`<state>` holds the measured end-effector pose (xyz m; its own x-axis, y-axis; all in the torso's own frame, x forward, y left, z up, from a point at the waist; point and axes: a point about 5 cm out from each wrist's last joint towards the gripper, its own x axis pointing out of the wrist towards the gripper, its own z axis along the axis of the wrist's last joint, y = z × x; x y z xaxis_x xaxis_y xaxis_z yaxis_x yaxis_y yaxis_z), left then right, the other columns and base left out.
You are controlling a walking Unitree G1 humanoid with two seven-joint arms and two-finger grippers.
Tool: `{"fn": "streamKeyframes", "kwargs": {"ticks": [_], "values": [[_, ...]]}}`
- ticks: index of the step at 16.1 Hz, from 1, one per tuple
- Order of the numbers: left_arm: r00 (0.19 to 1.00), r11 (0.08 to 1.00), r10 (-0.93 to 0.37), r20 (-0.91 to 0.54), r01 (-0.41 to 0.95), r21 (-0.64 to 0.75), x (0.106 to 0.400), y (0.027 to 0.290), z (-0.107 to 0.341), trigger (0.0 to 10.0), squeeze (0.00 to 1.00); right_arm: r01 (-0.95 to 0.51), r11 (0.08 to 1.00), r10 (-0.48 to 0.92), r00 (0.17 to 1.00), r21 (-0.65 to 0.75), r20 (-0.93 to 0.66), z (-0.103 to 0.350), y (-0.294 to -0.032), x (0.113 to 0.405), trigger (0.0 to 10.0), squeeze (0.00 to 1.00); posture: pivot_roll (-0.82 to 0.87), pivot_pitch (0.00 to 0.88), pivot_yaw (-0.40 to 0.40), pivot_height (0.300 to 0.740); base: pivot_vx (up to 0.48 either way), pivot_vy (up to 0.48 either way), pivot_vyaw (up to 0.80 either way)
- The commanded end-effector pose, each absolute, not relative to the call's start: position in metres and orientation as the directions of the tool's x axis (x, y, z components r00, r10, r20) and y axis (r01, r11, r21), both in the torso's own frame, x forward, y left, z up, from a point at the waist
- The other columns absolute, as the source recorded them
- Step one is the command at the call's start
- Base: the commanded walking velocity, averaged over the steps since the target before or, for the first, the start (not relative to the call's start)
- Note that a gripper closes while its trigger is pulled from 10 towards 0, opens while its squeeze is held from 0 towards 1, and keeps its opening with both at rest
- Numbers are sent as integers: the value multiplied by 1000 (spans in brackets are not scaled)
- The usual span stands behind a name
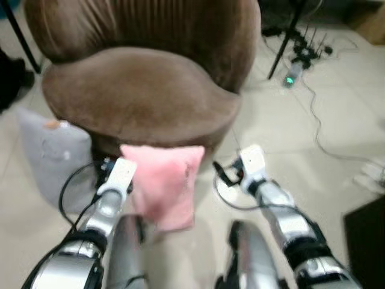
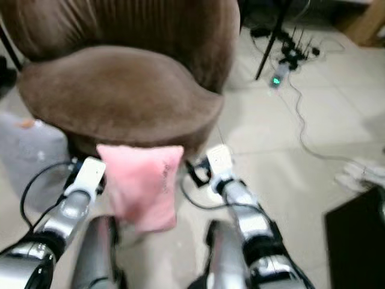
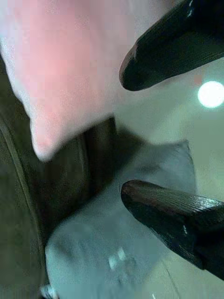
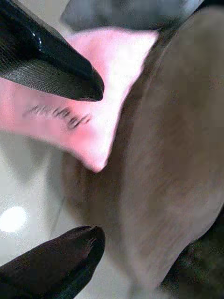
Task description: Move the pillow to the sofa from floor
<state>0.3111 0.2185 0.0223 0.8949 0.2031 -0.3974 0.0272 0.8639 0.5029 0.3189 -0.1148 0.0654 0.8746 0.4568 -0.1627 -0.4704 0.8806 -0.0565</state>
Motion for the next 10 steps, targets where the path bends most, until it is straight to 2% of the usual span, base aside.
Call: {"fn": "streamKeyframes", "kwargs": {"ticks": [1,3,5,9,10], "values": [[901,873,196,-387,20,487,313,211,23,10000,0,-449,893,433,877,-35,-207,56,-126,314,10000,0,-9,139,-92,482,0,0,0],[907,895,192,-376,-5,445,315,208,25,10000,0,-462,886,446,870,-36,-209,55,-125,312,10000,0,-6,139,-90,482,0,0,0],[897,917,222,-383,-58,395,315,206,24,10000,0,-476,879,459,863,-34,-213,54,-123,311,10000,0,-7,139,-89,482,390,144,0],[897,918,222,-383,-61,392,315,201,23,10000,0,-491,871,474,854,-29,-215,53,-120,310,10000,0,-5,140,-87,482,349,324,0],[894,917,221,-389,-55,394,314,201,22,10000,0,-496,868,480,851,-24,-211,53,-119,309,10000,0,-5,143,-86,482,446,0,0]]}}
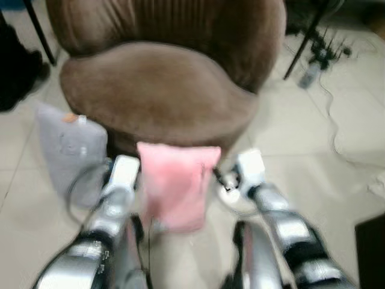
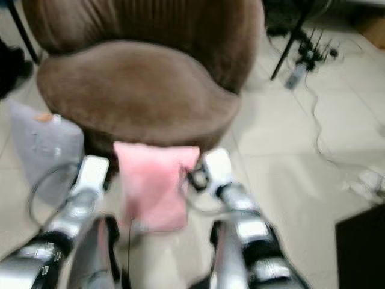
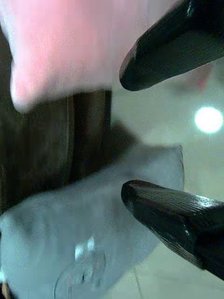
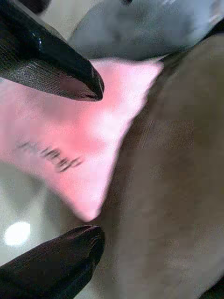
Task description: Move the pillow to the sofa from floor
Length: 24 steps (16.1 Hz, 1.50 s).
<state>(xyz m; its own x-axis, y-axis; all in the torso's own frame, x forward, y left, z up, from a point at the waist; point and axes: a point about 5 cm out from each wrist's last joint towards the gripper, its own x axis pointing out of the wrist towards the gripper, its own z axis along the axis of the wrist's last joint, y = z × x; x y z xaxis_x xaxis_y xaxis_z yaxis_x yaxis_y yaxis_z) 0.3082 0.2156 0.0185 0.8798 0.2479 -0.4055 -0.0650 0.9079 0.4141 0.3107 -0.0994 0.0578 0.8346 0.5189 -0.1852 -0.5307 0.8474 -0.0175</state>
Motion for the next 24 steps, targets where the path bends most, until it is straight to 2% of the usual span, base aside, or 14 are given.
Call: {"fn": "streamKeyframes", "kwargs": {"ticks": [1,8,12,14,16,19,24], "values": [[894,916,222,-389,-54,398,315,201,23,10000,0,-499,866,483,850,-25,-211,53,-118,309,10000,0,-5,143,-86,482,480,0,0],[889,846,175,-423,84,526,318,192,22,10000,0,-530,848,517,831,-11,-206,52,-109,302,10000,0,-13,156,-79,482,444,-89,0],[888,836,117,-445,154,526,318,187,21,10000,0,-543,840,531,823,-2,-203,50,-103,297,10000,0,-18,163,-74,482,0,0,0],[883,833,106,-457,172,525,322,194,25,10000,0,-547,837,536,821,-2,-198,51,-101,296,10000,0,-20,167,-70,482,0,0,0],[869,806,59,-492,249,537,326,200,30,10000,0,-551,834,543,820,5,-182,54,-96,294,10000,0,-25,174,-48,482,0,0,0],[867,814,53,-496,250,524,333,203,39,10000,0,-551,834,546,821,16,-167,56,-90,291,10000,0,-45,175,-27,482,0,0,0],[866,848,-11,-501,273,454,340,185,43,10000,0,-535,845,530,837,-1,-134,69,-92,290,10000,0,-88,180,-24,482,0,0,0]]}}
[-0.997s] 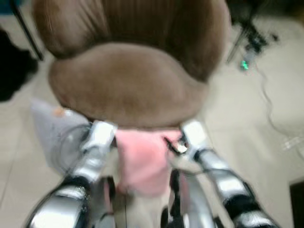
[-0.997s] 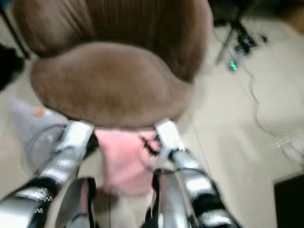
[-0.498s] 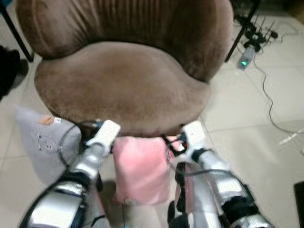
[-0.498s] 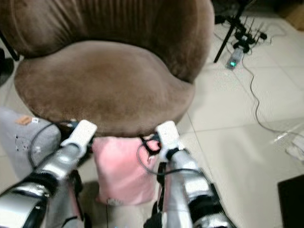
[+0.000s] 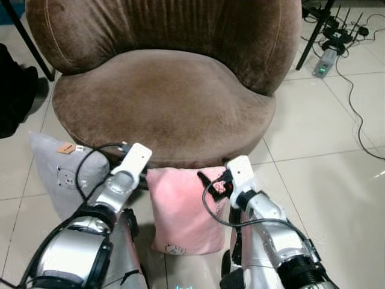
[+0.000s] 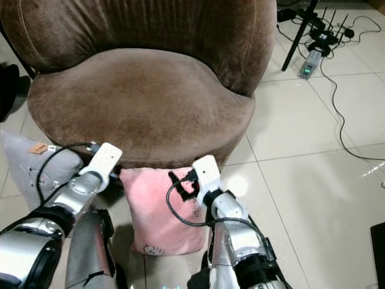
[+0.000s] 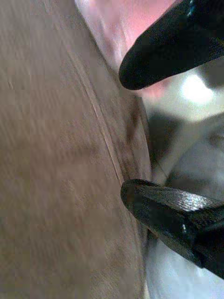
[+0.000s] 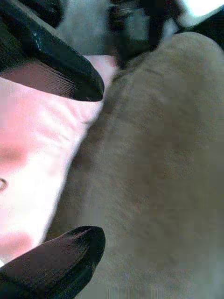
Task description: Move the pillow to the sofa from floor
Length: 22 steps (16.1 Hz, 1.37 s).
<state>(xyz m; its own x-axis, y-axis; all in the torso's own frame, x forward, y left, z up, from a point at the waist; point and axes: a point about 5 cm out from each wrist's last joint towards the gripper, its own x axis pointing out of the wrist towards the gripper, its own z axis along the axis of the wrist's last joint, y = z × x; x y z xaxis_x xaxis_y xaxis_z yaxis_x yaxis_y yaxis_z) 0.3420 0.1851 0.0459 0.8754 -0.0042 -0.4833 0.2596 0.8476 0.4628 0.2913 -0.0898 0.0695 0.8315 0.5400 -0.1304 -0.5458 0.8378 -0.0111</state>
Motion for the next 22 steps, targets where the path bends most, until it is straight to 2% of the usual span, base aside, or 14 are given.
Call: {"fn": "streamKeyframes", "kwargs": {"ticks": [1,5,8,12,13,16,21,22], "values": [[864,844,-17,-504,283,456,340,182,42,10000,0,-530,848,525,843,-8,-116,76,-92,291,10000,0,-97,182,-25,482,0,0,0],[822,799,-83,-563,393,456,333,160,29,10000,0,-517,856,513,853,-17,-96,91,-95,287,10000,0,-157,205,-47,482,0,0,0],[805,787,-77,-589,411,460,326,153,21,10000,0,-509,860,502,856,-35,-123,95,-108,272,10000,0,-224,243,-98,482,0,0,0],[790,796,-66,-609,410,446,317,148,10,10000,0,-492,867,479,865,-72,-149,109,-131,254,10000,0,-313,280,-165,482,0,0,0],[782,774,-66,-620,432,463,311,146,3,10000,0,-470,879,454,877,-82,-154,119,-144,245,10000,0,-350,300,-199,482,0,0,0],[780,774,-49,-624,424,469,308,148,1,10000,0,-463,882,443,877,-83,-184,124,-151,232,10000,0,-370,305,-220,482,0,0,0],[785,751,-41,-618,432,500,309,151,1,10000,0,-463,884,441,871,-63,-215,125,-149,229,10000,0,-349,305,-213,482,0,0,0],[785,764,-44,-618,425,485,309,153,1,0,0,-465,883,443,870,-60,-217,124,-148,230,10000,0,-345,303,-212,482,0,0,0]]}}
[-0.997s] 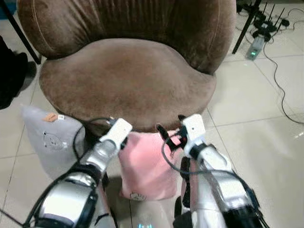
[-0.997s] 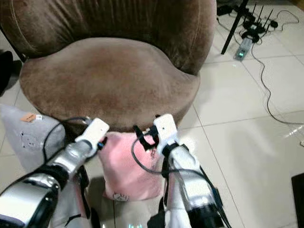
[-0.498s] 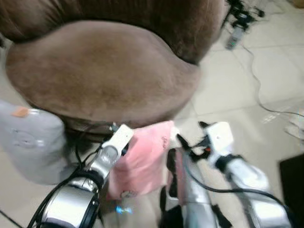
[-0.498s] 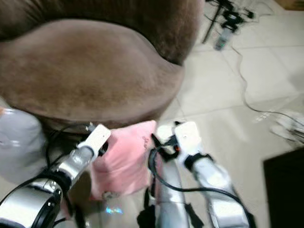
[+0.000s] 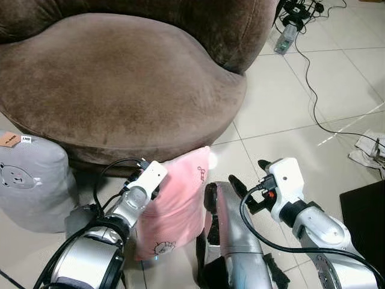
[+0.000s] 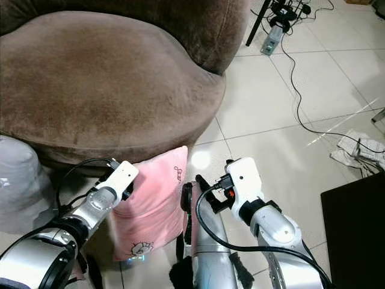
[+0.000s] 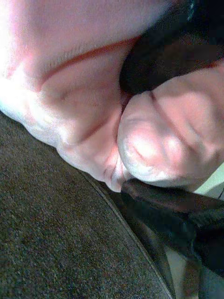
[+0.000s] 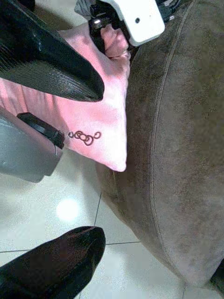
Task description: Move the pillow to the sofa from floor
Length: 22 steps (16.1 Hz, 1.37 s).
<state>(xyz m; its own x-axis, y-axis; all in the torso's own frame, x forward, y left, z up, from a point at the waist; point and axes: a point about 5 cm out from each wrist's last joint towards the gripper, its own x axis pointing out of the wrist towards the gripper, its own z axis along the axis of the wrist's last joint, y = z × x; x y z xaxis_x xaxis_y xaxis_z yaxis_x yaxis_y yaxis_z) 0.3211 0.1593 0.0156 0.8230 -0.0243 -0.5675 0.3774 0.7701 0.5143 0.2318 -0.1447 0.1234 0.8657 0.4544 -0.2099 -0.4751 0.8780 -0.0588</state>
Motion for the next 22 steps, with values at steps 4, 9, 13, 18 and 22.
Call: {"fn": "streamKeyframes", "kwargs": {"ticks": [4,9,13,18,22], "values": [[791,774,-47,-610,415,479,309,154,3,0,0,-465,884,444,869,-52,-218,125,-147,234,10000,0,-337,299,-213,482,0,0,0],[794,769,-66,-604,426,476,310,149,3,0,0,-465,884,444,868,-51,-222,126,-148,235,10000,0,-338,294,-221,482,0,0,0],[800,804,-88,-594,409,431,310,144,4,0,0,-468,883,447,866,-47,-226,126,-148,238,10000,0,-329,290,-225,482,0,0,0],[856,910,-164,-490,323,259,326,130,23,0,0,-473,880,453,862,-40,-227,123,-146,243,10000,0,-301,282,-218,482,0,0,0],[918,922,-287,-274,343,182,347,109,61,0,0,-473,880,457,863,-29,-214,121,-141,251,10000,0,-257,269,-198,482,0,0,0]]}}
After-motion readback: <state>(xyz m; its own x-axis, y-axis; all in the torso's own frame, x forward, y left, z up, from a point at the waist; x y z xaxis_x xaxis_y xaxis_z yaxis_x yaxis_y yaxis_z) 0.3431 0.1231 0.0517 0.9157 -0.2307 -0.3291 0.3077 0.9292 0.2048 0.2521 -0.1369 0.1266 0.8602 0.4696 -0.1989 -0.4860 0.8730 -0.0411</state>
